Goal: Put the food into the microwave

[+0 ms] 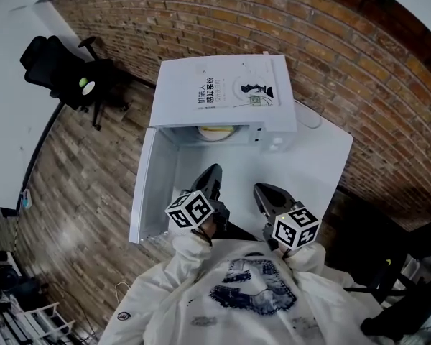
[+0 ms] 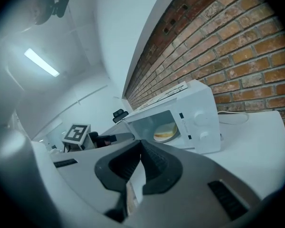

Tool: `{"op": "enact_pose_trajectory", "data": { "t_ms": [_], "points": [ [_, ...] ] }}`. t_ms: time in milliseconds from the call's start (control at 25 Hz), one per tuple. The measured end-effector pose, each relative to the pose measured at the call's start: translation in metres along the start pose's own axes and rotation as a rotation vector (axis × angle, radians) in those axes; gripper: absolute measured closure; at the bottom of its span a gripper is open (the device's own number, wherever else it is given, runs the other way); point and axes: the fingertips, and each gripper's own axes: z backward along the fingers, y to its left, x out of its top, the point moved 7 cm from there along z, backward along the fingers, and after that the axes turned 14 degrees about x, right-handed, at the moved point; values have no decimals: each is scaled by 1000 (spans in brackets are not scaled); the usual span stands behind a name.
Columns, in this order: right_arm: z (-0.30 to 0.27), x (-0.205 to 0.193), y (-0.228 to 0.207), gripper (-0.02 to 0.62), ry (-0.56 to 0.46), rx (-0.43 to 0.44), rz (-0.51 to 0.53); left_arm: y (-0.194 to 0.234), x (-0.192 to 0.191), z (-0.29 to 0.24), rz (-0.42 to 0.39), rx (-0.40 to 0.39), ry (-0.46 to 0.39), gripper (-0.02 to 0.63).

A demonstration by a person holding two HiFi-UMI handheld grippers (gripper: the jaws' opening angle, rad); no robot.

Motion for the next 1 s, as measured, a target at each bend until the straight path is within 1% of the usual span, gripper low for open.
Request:
{"op": "enact_pose_trajectory", "data": {
  "t_ms": [280,400,520,640,840,1000],
  "points": [
    [-6,2,8,581,-4,4,39,-23,6,37,-301,41,-92,600],
    [-7,5,11,581,0,-1,69,-32,6,49,-389,49,-119,600],
    [-7,6,16,581,5,-9,92,-37,5,57,-446,63,-132,600],
    [-8,6,18,581,22,-40,107,-39,4,62,-484,81,-142,600],
    [-9,9,22,581,21,-51,137,-42,5,67,-514,109,-162,600],
    [-7,9,22,581,12,-56,139,-45,3,70,-538,121,-170,600]
  ]
}}
